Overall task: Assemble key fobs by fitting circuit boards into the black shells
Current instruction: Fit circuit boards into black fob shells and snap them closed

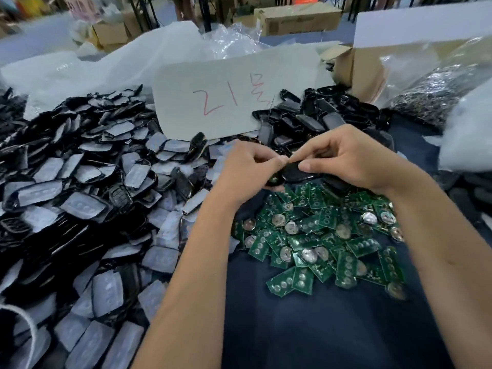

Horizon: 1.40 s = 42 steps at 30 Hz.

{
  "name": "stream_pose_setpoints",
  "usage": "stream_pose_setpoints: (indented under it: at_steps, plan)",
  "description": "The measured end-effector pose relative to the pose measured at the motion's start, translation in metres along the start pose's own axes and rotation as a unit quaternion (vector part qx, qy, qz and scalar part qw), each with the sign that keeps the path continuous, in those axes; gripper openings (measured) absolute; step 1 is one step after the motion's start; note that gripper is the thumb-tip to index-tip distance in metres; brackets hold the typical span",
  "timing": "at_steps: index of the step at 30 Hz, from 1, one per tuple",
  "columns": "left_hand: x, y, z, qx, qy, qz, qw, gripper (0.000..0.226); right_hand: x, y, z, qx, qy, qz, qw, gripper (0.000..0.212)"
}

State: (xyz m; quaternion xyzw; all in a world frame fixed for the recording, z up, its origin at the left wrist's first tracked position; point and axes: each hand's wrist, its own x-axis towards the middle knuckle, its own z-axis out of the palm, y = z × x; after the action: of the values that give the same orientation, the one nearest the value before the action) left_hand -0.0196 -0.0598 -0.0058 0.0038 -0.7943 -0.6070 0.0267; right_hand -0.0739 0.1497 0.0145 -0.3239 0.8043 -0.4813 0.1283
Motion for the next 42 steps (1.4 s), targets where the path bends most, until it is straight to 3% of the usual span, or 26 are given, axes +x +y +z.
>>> stream_pose_setpoints:
  at_steps: [7, 13, 17, 28, 33, 38, 40, 42]
  plan:
    - [-0.003, -0.002, 0.004, -0.038, -0.064, -0.04, 0.996, 0.013, -0.001, 0.017, 0.005, 0.127, 0.101, 0.027, 0.986, 0.034]
    - [-0.004, 0.001, 0.009, -0.098, -0.028, -0.077, 0.992, 0.01, 0.0, 0.012, 0.017, 0.243, 0.153, 0.048, 0.957, 0.035]
    - [-0.004, 0.001, 0.009, -0.143, 0.001, -0.094, 0.985, 0.011, -0.001, 0.008, 0.02, 0.338, 0.144, 0.056, 0.928, 0.038]
    - [-0.004, 0.005, 0.007, -0.177, -0.028, -0.085, 0.98, 0.011, 0.0, 0.007, 0.022, 0.369, 0.166, 0.037, 0.914, 0.037]
    - [-0.002, 0.011, 0.011, -0.166, 0.01, -0.06, 0.984, 0.015, 0.004, 0.006, 0.028, 0.417, 0.213, 0.059, 0.881, 0.037]
    - [-0.003, 0.019, 0.006, -0.194, -0.037, -0.041, 0.979, 0.017, 0.005, 0.003, 0.03, 0.483, 0.19, 0.053, 0.853, 0.03]
    - [-0.001, 0.019, 0.009, -0.162, 0.006, -0.038, 0.986, 0.017, 0.007, 0.003, 0.033, 0.466, 0.217, 0.065, 0.855, 0.027]
    - [0.003, 0.014, 0.016, -0.053, 0.085, -0.006, 0.995, 0.016, 0.011, 0.004, 0.041, 0.407, 0.272, 0.078, 0.868, 0.019]
